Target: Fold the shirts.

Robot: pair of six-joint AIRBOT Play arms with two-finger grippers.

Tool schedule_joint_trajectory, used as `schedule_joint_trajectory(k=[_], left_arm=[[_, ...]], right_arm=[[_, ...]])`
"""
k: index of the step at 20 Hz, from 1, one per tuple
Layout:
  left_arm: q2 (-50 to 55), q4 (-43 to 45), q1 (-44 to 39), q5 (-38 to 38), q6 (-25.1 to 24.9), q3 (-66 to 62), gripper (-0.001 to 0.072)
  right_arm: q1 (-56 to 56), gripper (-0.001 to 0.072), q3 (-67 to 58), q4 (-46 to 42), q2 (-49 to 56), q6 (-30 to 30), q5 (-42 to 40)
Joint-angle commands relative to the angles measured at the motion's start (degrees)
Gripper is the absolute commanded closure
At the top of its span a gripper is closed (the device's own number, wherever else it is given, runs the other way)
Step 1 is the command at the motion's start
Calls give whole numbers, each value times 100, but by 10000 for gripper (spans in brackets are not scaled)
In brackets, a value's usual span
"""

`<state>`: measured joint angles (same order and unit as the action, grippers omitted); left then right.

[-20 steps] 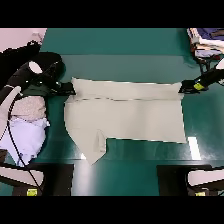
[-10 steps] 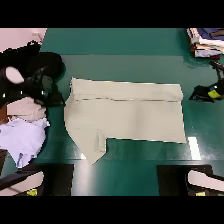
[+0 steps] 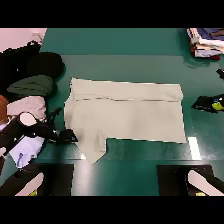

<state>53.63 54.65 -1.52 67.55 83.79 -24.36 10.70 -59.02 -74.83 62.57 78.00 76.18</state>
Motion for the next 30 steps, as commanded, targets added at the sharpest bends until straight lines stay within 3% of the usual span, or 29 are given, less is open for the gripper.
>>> schedule_joint_trajectory(k=[1, 4, 5, 6, 7, 13, 14, 16, 18, 25, 27, 29, 30], left_arm=[[-66, -415, -26, -546, -17, 444, 237], [-66, -839, -26, -1117, -22, 459, 239], [-66, -942, -26, -1272, -22, 459, 285], [-66, -953, -26, -1340, -31, 459, 501], [-66, -964, -26, -1360, -85, 459, 659], [-72, -1012, -26, -807, -498, 22, 683], [-85, -1021, -26, -750, -588, -72, 683], [-114, -1019, -26, -741, -614, -186, 683], [-114, -1027, -26, -754, -621, -205, 683], [-114, -1027, -26, -750, -619, -205, 683], [-114, -1014, -26, -745, -621, -205, 683], [-114, -997, -26, -686, -625, -208, 683], [-122, -940, -26, -627, -627, -212, 685]], right_arm=[[2, 322, 57, 31, -221, 0, -17], [2, 323, 57, 33, -380, 0, 0], [2, 323, 57, 31, -431, 0, 44], [22, 323, 59, 17, -463, 0, 122], [87, 323, 59, 22, -472, 0, 258], [1110, 307, 1128, -22, -470, -52, 798], [1327, 161, 1451, -22, -468, -59, 785], [1687, 158, 2085, 42, -468, -94, 627], [1847, 295, 2553, 240, -468, -225, 457], [1342, 312, 2973, 743, -328, -286, -190], [1147, 386, 2815, 765, -42, -284, -164], [918, 637, 2629, 715, 181, -348, -70], [822, 696, 2538, 717, 212, -417, -7]])
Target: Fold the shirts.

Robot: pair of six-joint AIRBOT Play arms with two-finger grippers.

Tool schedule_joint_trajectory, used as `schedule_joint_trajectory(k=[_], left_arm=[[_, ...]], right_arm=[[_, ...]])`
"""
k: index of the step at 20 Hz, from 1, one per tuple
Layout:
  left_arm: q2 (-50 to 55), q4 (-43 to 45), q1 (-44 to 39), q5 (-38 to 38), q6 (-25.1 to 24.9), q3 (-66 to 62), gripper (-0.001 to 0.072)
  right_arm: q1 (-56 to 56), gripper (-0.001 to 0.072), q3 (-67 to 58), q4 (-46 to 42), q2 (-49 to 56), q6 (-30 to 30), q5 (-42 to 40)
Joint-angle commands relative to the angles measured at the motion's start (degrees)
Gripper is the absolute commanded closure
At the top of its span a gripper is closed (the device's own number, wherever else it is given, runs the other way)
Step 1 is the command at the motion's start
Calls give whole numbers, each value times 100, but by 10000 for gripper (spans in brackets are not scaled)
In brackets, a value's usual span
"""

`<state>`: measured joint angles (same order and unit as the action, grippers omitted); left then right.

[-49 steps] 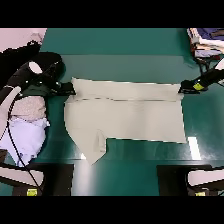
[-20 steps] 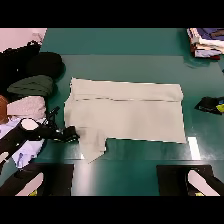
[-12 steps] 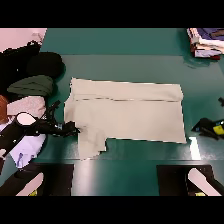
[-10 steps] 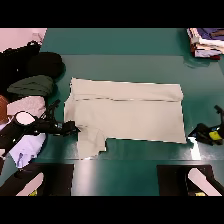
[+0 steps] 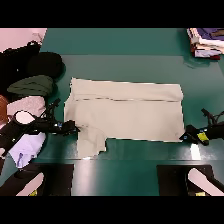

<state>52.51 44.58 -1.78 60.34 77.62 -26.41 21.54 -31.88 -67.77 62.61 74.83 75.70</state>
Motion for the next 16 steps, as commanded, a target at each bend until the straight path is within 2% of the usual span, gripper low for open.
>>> schedule_joint_trajectory(k=[1, 4, 6, 10, 12, 14, 16], left_arm=[[-22, 203, 0, 249, -9, -61, 685], [-258, 544, -2, 876, 26, -319, 686], [-855, 791, 0, 1071, 376, -317, 686], [-2057, 892, 0, 2575, 960, -372, 684], [-2210, 911, 0, 3040, 1067, -684, 684], [-2144, 942, 0, 2673, 1008, -1073, 684], [-1810, 949, 0, 1829, 774, -1386, 684]], right_arm=[[-350, 697, -289, -35, 188, -101, 136], [-608, 697, -664, -682, -197, -94, 780], [-667, 697, -702, -1130, -721, -90, 1200], [-490, 698, -750, -1189, -1838, -70, 1676], [-330, 698, -1047, -1187, -2107, -70, 1904], [-348, 698, -1467, -1134, -2074, -4, 1904], [-645, 698, -1895, -1132, -1676, 13, 1687]])
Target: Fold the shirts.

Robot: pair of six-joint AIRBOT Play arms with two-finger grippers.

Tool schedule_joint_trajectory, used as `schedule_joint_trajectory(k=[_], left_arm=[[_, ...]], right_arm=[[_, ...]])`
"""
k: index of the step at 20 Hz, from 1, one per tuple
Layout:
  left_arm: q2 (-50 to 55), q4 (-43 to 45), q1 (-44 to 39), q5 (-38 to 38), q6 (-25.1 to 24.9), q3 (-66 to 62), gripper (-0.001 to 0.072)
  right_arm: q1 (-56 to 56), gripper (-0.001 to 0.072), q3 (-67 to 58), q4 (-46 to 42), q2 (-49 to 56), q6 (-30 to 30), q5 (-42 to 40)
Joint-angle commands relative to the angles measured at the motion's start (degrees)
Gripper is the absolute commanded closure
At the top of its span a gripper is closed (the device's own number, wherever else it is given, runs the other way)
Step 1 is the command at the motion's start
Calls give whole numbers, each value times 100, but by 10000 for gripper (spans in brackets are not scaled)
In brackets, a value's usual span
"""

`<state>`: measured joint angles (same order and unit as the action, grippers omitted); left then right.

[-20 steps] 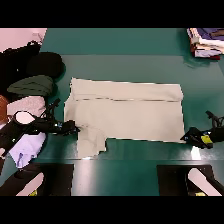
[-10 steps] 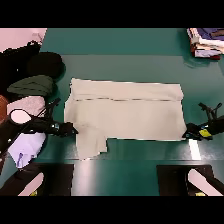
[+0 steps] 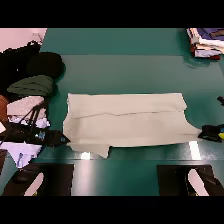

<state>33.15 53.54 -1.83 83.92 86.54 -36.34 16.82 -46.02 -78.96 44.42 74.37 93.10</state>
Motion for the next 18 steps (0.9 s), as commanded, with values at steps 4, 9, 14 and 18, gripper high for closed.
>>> schedule_joint_trajectory(k=[4, 9, 14, 18], left_arm=[[1556, 79, 20, -2039, -601, -874, 683], [3794, 127, 22, -2708, -605, -2013, 682], [4859, 125, 22, -2924, -656, -2927, 678], [4868, 199, 22, -2669, -601, -3296, 54]], right_arm=[[-898, 698, -1355, -15, 1563, 243, -890], [-1147, 696, -2750, 103, 3477, 385, -1102], [-918, 613, -3853, 1285, 4642, 363, -1128], [-586, 240, -4496, 1788, 4981, 212, -828]])
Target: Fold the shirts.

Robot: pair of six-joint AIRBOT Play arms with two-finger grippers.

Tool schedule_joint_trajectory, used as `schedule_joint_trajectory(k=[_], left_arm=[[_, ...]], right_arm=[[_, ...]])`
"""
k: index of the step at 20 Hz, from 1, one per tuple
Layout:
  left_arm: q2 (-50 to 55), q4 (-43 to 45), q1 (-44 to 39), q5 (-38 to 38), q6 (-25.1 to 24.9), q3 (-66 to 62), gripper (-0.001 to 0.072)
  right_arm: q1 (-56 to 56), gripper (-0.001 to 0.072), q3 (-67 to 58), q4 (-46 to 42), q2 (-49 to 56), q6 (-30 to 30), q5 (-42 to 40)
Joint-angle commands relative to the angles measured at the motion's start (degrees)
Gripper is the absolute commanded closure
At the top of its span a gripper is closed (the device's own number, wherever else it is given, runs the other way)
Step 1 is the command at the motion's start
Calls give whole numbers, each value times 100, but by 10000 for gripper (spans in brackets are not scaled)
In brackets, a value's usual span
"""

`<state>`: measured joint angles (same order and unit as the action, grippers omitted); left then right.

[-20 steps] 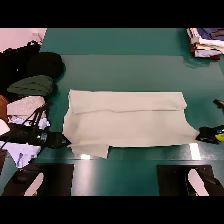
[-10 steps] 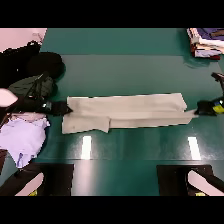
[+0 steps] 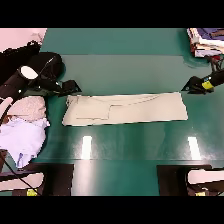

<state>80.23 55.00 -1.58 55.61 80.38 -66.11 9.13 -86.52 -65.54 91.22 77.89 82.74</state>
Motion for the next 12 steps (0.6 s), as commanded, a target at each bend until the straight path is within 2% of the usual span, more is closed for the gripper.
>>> schedule_joint_trajectory(k=[1, 2, 3, 4, 5, 6, 8, 12], left_arm=[[160, 133, -2, 505, 17, -505, 54], [160, 177, -2, 846, 17, -671, 68], [149, 168, -2, 1132, 13, -796, 265], [103, 160, -17, 1274, -33, -839, 498], [76, 120, -22, 1298, -127, -846, 664], [72, 26, -20, 1287, -136, -846, 682], [79, -85, -22, 1294, -129, -846, 682], [83, -295, -22, 1305, -46, -846, 682]], right_arm=[[291, 241, -439, 448, 247, -258, 328], [448, 240, -332, 452, 155, -365, 433], [595, 240, -157, 452, 59, -472, 490], [743, 240, 74, 452, -33, -566, 479], [916, 205, 358, 455, -105, -658, 437], [1078, 105, 627, 463, -114, -699, 422], [1305, 100, 1058, 590, 33, -874, 431], [1429, 106, 1617, 1598, 579, -1453, 275]])
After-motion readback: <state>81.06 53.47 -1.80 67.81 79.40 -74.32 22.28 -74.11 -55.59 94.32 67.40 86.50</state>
